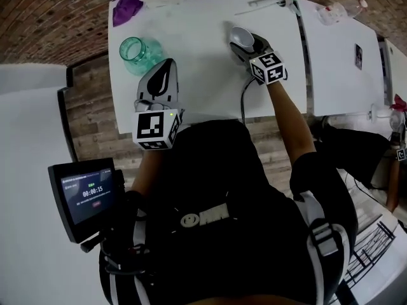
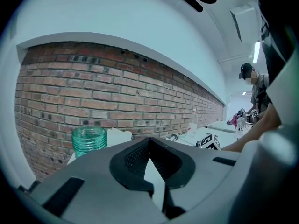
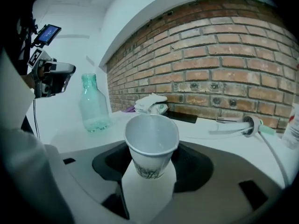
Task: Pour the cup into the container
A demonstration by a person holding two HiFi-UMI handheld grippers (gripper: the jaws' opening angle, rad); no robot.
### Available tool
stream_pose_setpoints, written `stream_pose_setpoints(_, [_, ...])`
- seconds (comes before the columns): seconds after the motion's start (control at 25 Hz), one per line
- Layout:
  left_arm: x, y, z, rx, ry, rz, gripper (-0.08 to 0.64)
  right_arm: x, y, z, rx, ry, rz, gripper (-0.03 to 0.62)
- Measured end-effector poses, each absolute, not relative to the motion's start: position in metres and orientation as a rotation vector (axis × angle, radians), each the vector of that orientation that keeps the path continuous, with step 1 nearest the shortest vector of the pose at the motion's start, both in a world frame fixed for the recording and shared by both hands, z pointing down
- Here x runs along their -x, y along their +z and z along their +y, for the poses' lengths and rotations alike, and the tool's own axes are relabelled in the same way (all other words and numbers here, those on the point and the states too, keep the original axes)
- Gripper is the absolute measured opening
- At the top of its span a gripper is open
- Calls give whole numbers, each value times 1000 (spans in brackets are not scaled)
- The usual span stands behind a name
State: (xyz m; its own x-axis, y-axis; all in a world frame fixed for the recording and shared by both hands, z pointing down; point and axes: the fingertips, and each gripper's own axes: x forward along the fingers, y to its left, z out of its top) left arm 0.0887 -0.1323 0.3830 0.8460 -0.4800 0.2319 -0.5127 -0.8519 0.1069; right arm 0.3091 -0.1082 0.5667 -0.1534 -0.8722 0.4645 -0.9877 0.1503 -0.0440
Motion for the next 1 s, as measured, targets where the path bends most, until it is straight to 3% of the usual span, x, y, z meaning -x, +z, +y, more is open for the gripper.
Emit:
stream_pose_setpoints(0.44, [-121, 388, -129, -2891, 342, -682, -2, -303, 578, -99, -1737, 487, -2154, 266])
stream_pose_setpoints(0.6, [-128, 388, -125, -2908, 349, -650, -2, -299, 575, -96, -1706, 473, -2192, 360])
stream_pose_setpoints(1.0, [-128, 379, -120, -2943, 324, -637, -2, -285, 556, -91, -1668, 351, -2230, 366])
